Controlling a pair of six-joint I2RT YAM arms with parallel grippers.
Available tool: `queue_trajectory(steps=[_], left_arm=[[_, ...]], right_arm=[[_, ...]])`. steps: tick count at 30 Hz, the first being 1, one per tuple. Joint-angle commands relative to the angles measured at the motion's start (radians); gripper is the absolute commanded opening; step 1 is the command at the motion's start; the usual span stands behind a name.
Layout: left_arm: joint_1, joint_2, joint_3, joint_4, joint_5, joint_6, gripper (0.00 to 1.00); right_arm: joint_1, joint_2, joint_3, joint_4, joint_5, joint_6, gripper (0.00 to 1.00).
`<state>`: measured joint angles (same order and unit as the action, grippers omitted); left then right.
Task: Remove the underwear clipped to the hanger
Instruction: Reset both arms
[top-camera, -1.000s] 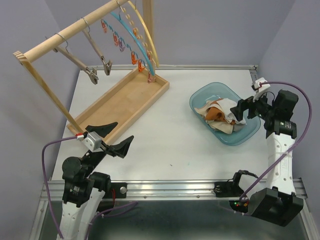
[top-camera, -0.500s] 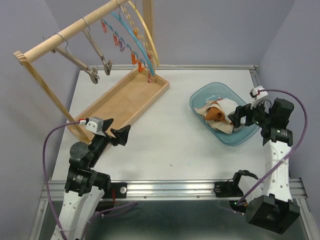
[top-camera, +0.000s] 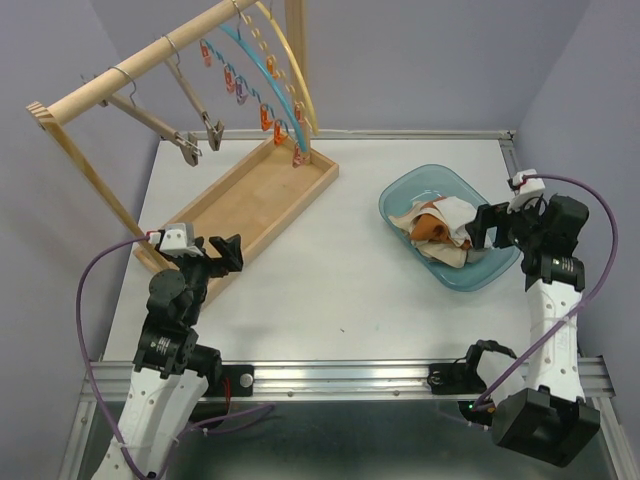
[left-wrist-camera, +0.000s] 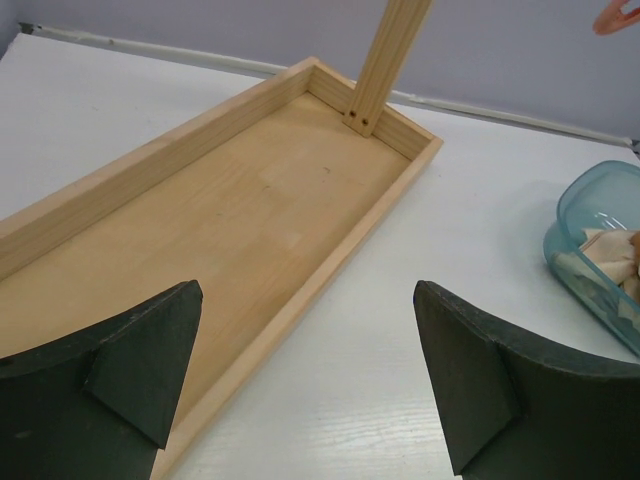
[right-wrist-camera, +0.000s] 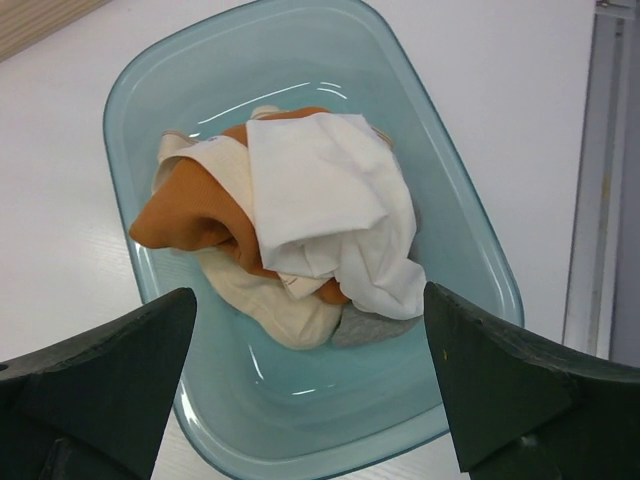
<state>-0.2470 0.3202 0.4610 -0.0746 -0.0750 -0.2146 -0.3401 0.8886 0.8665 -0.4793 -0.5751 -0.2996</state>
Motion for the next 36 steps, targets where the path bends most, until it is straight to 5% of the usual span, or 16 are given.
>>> queue_trajectory(steps=[1,7,36], left_arm=[[-0.001,0.014,0.042,0.068,-0.118,0.007,0.99],[0.000,0.039,0.038,0.070,-0.158,-0.006,0.99],[-0.001,-0.010,0.024,0.044,-0.189,-0.048,0.99]], right_arm=[[-0.004,-0.043,-0.046,0.117,0.127,0.082,1.00],[-0.004,-0.126,-0.112,0.223,0.291,0.155,1.00],[-0.004,-0.163,-0.144,0.291,0.365,0.204,1.00]])
